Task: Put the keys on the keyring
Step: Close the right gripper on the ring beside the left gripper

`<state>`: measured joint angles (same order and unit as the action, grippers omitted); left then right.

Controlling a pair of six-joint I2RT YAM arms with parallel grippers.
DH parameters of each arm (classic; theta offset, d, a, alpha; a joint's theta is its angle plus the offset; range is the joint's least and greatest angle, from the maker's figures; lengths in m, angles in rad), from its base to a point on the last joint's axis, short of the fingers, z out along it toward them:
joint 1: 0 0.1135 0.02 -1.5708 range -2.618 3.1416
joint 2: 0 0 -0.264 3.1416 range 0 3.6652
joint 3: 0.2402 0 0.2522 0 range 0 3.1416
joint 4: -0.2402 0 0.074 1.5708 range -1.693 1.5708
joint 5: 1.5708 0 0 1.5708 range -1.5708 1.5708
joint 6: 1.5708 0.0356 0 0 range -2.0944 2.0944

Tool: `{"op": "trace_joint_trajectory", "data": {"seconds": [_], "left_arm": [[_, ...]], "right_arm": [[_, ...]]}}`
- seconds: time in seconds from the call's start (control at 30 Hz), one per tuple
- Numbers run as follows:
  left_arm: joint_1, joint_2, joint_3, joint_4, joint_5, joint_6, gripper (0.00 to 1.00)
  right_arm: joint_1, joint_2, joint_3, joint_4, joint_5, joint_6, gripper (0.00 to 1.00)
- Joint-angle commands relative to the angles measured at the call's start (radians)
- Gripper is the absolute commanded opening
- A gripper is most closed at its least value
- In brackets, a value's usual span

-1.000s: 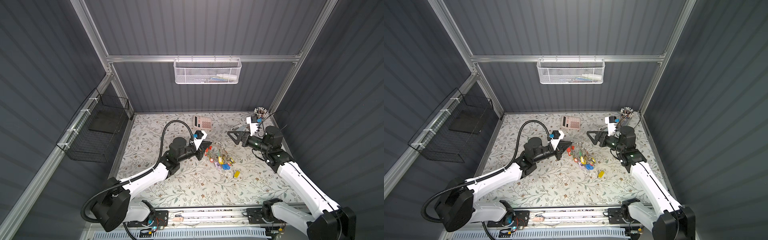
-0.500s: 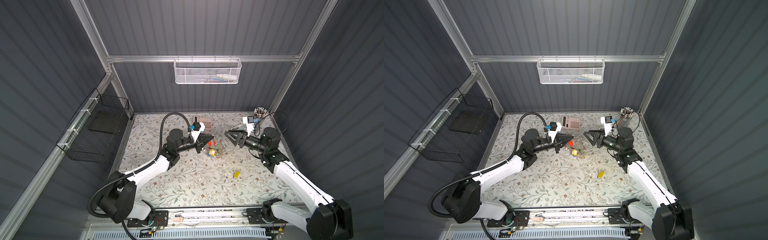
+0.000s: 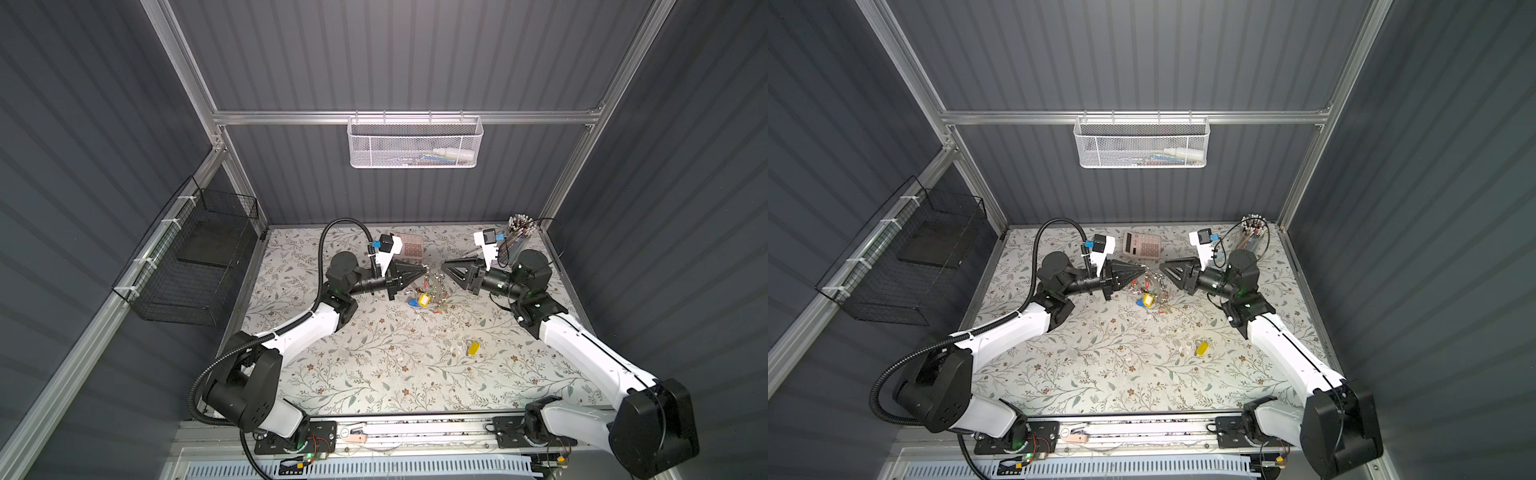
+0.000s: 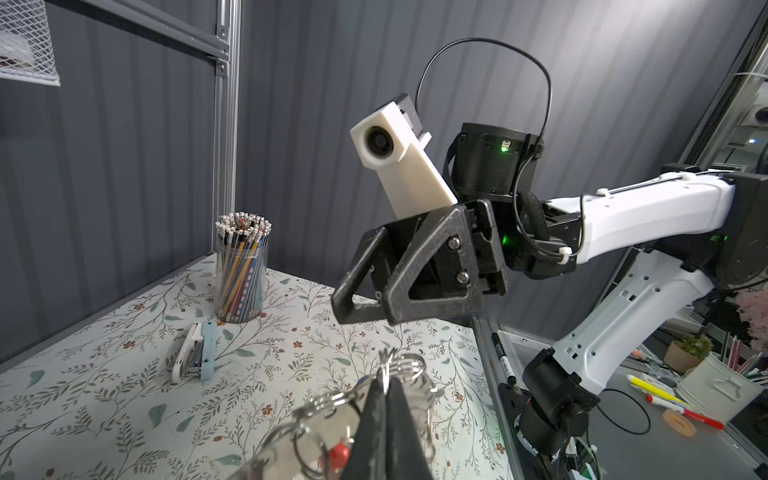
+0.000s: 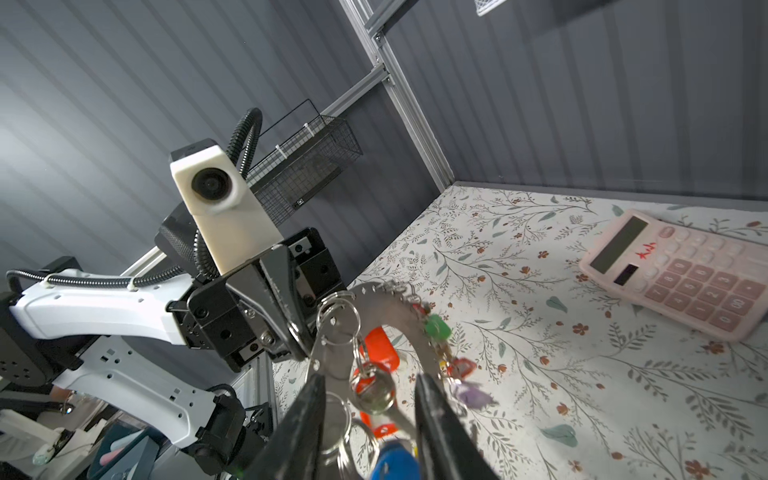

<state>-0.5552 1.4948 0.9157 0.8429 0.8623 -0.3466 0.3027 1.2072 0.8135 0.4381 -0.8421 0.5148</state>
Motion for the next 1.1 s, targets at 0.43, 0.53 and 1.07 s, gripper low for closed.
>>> {"op": "trace_joint_trajectory", "data": {"seconds": [0.43,0.53,1.07], "left_arm": [[0.008,0.014,0.049,0.138,0.030,-0.065,0.00],[0.008,0.018,0.043,0.162,0.032,-0.085,0.00],[0.009,0.011,0.043,0.166,0.049,-0.115,0.00]], "right_arm": [[0.064,0.053,0.058,0.011,-0.066,-0.055,0.27],[0.068,0.043,0.048,0.008,-0.067,-0.057,0.26],[0.073,0.032,0.009,0.183,-0.146,0.024,0.28]]}}
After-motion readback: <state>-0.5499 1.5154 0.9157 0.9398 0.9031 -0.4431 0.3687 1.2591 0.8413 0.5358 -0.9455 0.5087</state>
